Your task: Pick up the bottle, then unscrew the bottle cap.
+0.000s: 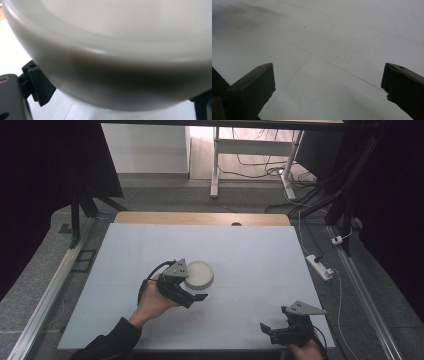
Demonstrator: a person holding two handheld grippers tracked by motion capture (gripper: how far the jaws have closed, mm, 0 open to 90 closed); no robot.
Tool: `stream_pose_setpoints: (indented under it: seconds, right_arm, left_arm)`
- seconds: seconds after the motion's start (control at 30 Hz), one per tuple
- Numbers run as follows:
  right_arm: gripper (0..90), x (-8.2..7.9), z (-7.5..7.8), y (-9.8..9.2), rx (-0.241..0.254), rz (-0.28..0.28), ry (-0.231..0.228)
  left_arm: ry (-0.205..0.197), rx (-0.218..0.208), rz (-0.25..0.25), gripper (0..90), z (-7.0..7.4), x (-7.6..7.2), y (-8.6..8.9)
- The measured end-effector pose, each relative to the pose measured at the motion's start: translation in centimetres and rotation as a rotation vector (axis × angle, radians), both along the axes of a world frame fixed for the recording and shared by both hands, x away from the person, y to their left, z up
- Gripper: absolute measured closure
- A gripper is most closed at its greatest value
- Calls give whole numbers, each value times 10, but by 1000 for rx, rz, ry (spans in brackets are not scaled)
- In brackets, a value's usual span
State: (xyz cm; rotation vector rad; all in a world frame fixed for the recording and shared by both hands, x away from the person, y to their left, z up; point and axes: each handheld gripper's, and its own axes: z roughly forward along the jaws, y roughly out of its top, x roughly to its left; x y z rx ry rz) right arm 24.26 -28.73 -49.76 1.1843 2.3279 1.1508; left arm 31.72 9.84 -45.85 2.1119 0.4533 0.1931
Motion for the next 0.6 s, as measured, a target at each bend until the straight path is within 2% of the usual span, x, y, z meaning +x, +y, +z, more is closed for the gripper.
stream_pose_setpoints:
  seconds: [0.2, 0.6]
  right_arm:
    - [0, 0, 0, 0, 0, 0, -2]
    - [0, -1, 1, -1, 10, -2, -8]
  left_arm:
    - [4, 7, -16, 73, 0, -2, -4]
    - [6, 8, -11, 73, -2, -1, -4]
